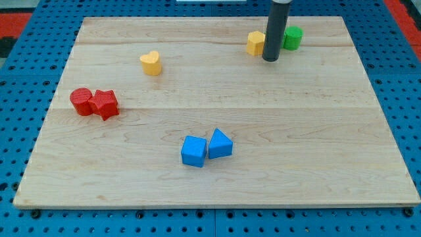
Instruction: Push the yellow heart left to the yellow hexagon
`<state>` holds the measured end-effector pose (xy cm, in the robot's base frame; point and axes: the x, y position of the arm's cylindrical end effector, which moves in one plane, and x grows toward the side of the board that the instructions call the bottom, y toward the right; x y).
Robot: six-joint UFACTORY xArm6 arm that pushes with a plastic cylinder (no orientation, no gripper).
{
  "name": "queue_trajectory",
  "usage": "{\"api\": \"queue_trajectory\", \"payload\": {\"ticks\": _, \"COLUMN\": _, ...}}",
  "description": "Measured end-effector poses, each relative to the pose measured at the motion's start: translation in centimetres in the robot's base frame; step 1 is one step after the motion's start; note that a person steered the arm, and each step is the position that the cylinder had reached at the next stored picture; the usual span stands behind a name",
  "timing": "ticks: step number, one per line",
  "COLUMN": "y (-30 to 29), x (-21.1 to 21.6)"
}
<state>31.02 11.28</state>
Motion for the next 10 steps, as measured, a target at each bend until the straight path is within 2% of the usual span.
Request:
{"api": "queue_trajectory", "payload": {"ticks": 1, "y": -0.7, "x": -2.3}}
{"api": "queue_trajectory", "payload": {"ticks": 3, "y": -0.7, "x": -2.3}}
{"api": "queue_trajectory", "payload": {"ticks": 4, "y": -3.8, "x": 5.3}}
{"api": "queue_trajectory", "payload": {"ticks": 5, "y": -4.8, "x": 7.5}}
{"api": "queue_trajectory", "payload": {"ticks": 7, "y": -20.4, "x": 7.4}}
{"api": "queue_trajectory", "payload": {"ticks": 8, "y": -20.4, "x": 7.4}}
{"api": "queue_trajectory", "payload": {"ticks": 10, "y": -22.8, "x": 3.2}}
